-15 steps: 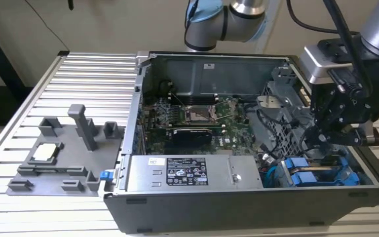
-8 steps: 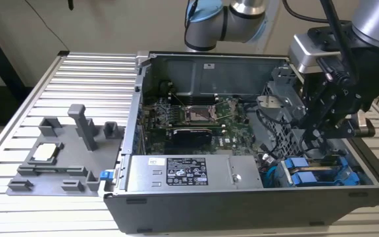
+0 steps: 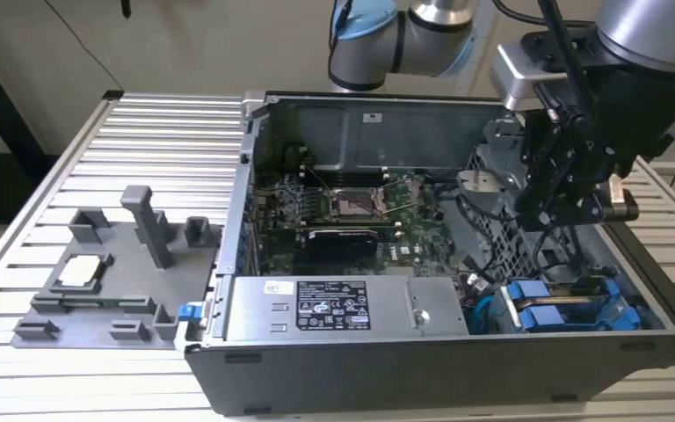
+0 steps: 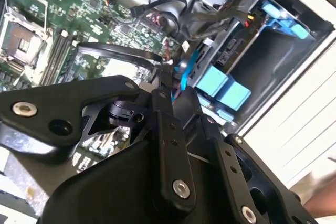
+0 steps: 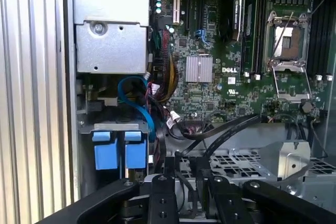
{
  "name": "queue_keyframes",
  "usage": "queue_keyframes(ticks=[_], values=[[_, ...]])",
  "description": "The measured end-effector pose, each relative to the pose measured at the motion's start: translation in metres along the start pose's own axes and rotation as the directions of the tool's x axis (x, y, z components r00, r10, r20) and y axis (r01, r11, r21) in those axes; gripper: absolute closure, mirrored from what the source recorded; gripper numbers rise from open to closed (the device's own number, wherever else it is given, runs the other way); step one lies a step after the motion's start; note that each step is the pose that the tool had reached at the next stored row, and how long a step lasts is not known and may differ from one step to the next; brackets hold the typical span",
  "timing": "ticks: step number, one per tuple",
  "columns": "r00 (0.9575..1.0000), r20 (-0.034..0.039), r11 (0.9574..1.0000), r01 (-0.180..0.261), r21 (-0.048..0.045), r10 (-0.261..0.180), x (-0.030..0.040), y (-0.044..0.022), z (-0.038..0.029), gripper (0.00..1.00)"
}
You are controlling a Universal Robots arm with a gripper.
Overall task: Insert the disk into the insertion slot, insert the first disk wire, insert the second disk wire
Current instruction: 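Insert the second disk wire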
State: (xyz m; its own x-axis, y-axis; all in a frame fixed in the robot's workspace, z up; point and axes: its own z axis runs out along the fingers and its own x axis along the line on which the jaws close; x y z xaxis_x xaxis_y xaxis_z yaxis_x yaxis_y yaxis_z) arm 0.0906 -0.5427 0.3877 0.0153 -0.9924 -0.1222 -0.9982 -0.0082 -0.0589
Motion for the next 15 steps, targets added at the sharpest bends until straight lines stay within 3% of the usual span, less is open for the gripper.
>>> queue_keyframes(ticks=[3,7,12,15], values=[[1.0,-0.0024,1.0,0.0,0.0005,0.0,-0.0126,0.0017,0.0018,0.69],[0.9993,-0.0351,0.9999,0.014,0.0007,-0.014,-0.0197,0.0021,0.0047,0.69],[0.9958,-0.0841,0.9994,0.035,-0.002,-0.035,-0.025,0.0024,0.0073,0.69],[0.9903,-0.1304,0.9988,0.048,-0.0059,-0.049,-0.0262,0.0029,0.0076,0.69]])
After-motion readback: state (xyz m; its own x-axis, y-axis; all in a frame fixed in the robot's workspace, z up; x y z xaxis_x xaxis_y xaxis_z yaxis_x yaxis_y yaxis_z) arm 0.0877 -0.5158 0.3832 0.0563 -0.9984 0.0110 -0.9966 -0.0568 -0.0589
